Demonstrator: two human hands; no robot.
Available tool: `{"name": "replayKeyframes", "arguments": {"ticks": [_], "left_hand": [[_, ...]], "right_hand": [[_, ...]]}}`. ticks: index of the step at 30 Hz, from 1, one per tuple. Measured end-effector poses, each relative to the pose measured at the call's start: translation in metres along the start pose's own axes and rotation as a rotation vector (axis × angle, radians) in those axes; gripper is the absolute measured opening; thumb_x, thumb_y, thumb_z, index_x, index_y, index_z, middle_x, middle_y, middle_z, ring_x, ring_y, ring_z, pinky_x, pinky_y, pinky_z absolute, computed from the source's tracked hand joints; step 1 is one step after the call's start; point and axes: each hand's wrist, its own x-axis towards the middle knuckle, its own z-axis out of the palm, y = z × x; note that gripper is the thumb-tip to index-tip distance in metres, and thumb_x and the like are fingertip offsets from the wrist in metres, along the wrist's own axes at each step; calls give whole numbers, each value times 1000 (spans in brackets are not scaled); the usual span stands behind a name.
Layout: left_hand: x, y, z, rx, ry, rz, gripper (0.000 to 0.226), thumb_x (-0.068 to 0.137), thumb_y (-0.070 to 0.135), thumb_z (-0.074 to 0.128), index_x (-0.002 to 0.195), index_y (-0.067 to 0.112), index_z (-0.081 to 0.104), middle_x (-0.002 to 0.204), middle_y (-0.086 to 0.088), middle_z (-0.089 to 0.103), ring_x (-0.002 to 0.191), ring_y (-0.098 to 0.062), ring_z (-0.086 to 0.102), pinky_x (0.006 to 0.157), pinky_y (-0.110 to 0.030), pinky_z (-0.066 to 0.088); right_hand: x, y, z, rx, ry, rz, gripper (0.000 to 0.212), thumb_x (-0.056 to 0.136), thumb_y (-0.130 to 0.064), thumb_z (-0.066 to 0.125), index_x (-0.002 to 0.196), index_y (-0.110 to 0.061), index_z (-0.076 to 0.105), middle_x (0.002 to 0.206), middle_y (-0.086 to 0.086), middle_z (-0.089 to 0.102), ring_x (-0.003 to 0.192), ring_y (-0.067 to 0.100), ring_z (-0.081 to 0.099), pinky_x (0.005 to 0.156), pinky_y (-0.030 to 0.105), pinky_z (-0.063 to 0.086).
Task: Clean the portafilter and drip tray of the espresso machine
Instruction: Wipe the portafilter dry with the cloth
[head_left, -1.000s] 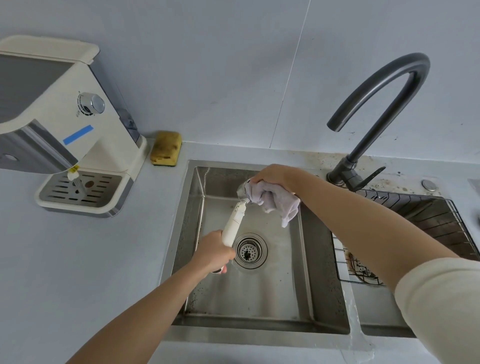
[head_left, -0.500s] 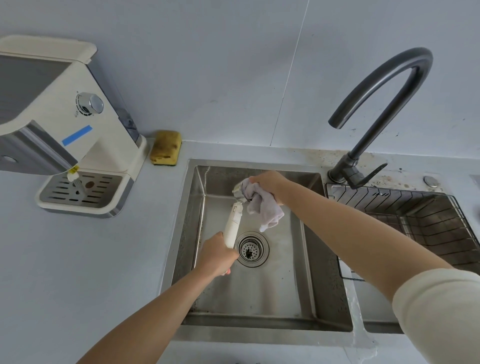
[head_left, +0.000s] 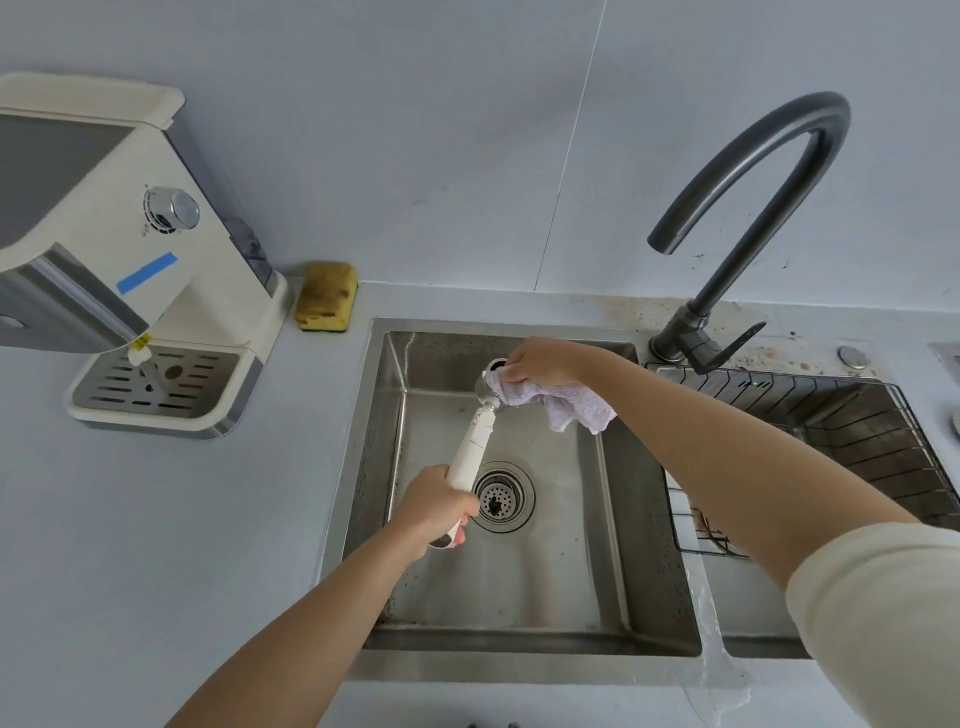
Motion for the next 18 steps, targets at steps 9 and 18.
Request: {"name": "replayKeyframes", "arguments": {"ticks": [9, 18], "left_hand": [[4, 21, -7, -265, -106, -88, 13, 78, -4, 57, 78, 6, 49, 58, -7, 47, 33, -11, 45, 36, -18, 39], [1, 38, 14, -315, -67, -15, 15, 76, -4, 59, 70, 7, 50, 53, -8, 47, 29, -13, 45, 35, -19, 39]], "right_hand": [[-7, 18, 17, 544, 327, -359, 18, 95, -25, 44, 95, -23, 62, 74, -13, 56, 65, -5, 54, 62, 11, 46], [-7, -3, 72, 71, 510, -345, 32, 92, -33, 50, 123, -29, 58, 138, 12, 29, 129, 27, 25, 106, 41, 18]]}}
